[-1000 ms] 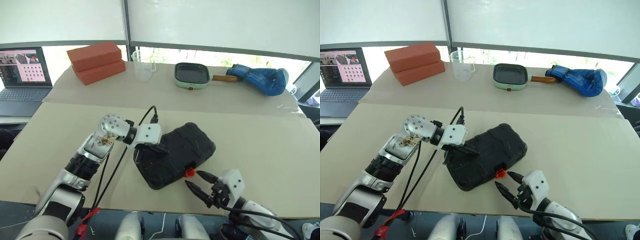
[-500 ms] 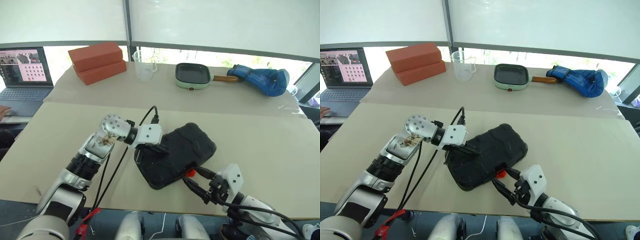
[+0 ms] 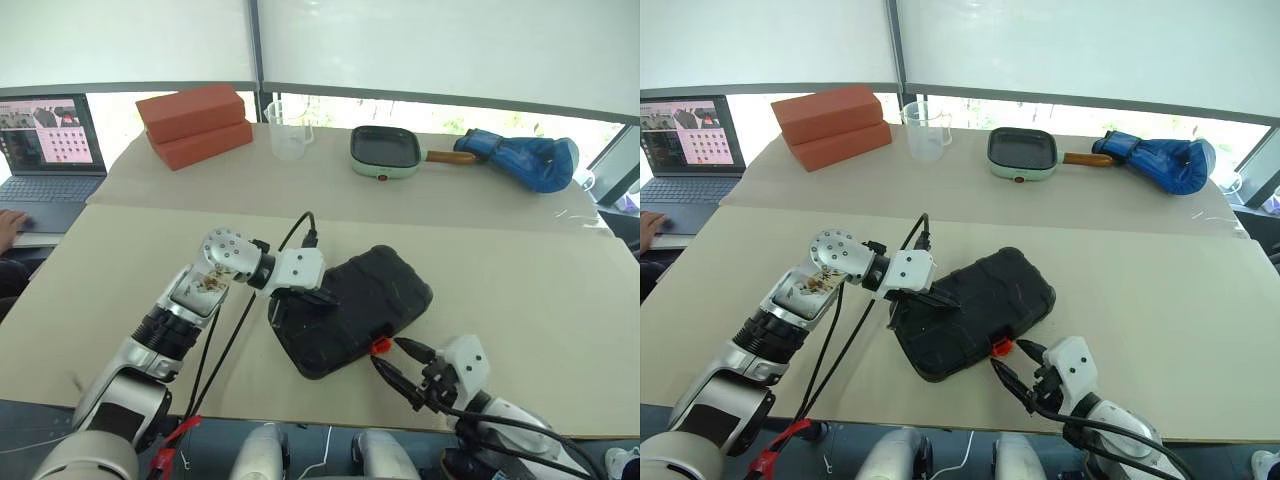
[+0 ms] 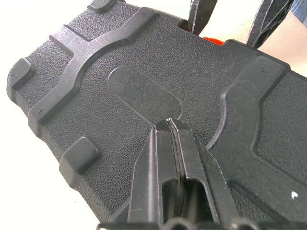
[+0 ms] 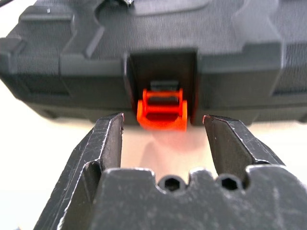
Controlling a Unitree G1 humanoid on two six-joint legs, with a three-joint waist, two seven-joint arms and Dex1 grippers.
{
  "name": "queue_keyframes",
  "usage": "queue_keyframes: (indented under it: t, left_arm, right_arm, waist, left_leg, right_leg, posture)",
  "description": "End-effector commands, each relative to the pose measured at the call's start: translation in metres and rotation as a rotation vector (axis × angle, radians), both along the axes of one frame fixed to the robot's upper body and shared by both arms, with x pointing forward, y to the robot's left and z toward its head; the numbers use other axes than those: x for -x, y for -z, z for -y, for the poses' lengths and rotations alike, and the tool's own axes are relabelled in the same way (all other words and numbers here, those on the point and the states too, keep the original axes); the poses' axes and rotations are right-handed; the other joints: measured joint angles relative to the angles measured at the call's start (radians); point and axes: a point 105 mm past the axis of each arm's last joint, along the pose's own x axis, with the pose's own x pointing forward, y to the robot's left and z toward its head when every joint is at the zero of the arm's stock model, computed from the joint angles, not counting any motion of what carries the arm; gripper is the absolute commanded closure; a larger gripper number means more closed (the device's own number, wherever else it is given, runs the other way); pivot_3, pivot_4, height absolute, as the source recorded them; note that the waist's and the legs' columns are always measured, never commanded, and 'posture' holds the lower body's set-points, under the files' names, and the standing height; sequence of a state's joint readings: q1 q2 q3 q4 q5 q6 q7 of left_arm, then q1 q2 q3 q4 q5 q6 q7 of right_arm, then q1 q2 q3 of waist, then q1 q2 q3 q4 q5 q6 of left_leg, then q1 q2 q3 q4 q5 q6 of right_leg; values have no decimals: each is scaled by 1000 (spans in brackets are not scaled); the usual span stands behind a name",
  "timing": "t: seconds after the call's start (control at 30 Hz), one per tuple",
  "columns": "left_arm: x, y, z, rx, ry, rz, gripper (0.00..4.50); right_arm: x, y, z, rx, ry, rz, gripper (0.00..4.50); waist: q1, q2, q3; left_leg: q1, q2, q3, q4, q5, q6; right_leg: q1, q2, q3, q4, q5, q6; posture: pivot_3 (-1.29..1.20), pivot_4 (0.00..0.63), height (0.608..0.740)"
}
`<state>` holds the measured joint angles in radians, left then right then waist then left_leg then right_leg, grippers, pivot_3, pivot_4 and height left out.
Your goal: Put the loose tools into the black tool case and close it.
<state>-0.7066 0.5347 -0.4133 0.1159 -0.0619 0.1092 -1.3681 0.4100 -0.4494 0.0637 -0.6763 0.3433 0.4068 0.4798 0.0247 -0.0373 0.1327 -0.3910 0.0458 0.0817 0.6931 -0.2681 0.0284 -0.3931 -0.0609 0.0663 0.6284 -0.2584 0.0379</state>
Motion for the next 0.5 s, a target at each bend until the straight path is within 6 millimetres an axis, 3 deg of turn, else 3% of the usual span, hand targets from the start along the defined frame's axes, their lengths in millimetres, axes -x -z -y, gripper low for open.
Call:
queue_keyframes:
  t: [0.03,0.3,0.4,0.5]
  left_arm:
    - [4,26,-2,-87,-5,-59,4500]
    - [3,25,-3,-89,-8,-57,4500]
    - [3,24,-2,-87,-9,-56,4500]
    - [3,24,-2,-87,-10,-55,4500]
  right_arm:
    - [-2,-8,-2,-26,5,27,1389]
    - [-9,-7,-15,-22,-10,8,1389]
    - [-9,-7,-18,-15,-19,8,2036]
    - [-5,-10,-17,-16,-25,15,3095]
  waist:
    - [0,0,0]
    - [-11,0,0]
    - [-11,0,0]
    - [-11,0,0]
  left_leg:
    - [0,0,0,0,0,0]
    - [0,1,0,0,0,0]
    - [1,1,0,0,0,0]
    - [0,1,0,0,0,0]
  right_leg:
    - [0,0,0,0,0,0]
    - [0,0,0,0,0,0]
    - [0,0,0,0,0,0]
    - [-1,0,0,0,0,0]
  posture:
    - [0,150,740]
    - [0,150,740]
    - [0,150,740]
    - [0,150,740]
